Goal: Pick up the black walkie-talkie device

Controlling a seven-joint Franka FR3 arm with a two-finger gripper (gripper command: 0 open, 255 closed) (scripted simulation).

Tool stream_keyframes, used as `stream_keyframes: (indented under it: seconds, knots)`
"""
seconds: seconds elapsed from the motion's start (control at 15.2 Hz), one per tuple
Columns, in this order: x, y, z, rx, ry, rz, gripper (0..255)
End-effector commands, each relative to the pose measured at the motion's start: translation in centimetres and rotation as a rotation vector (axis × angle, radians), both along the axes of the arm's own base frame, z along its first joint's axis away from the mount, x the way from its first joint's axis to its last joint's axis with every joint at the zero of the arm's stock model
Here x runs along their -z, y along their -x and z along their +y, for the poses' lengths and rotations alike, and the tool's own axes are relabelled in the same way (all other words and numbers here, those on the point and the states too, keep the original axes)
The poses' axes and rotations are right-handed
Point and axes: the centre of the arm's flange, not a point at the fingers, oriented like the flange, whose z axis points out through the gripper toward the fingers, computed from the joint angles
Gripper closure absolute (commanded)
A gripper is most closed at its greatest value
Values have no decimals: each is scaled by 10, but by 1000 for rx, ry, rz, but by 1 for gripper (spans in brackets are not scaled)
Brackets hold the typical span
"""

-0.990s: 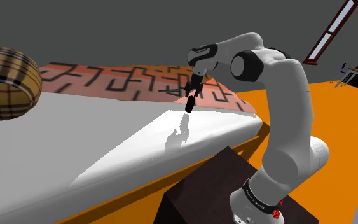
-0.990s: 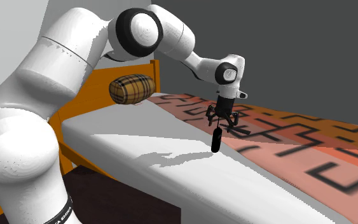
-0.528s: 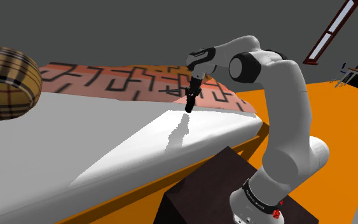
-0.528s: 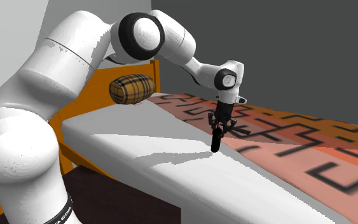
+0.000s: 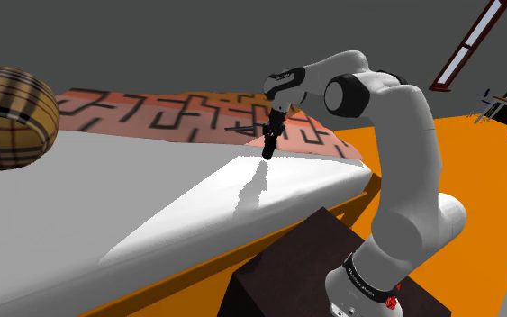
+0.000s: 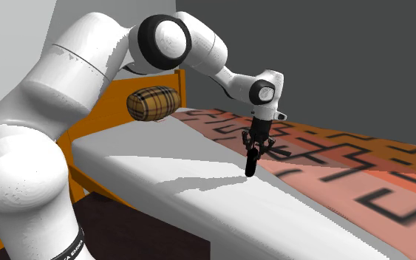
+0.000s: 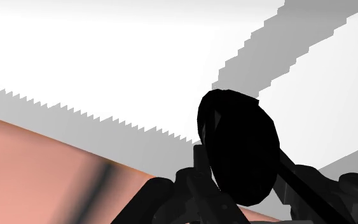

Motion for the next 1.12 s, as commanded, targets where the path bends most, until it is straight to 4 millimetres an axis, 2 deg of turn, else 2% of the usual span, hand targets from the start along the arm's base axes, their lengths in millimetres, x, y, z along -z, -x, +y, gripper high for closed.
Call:
stream_keyframes:
  seconds: [0.0, 0.92, 1.06]
  knots:
    - [-4, 0, 1, -1, -1, 1, 255]
    - [-78, 0, 1, -1, -1, 1, 255]
    - [-79, 0, 1, -1, -1, 1, 255]
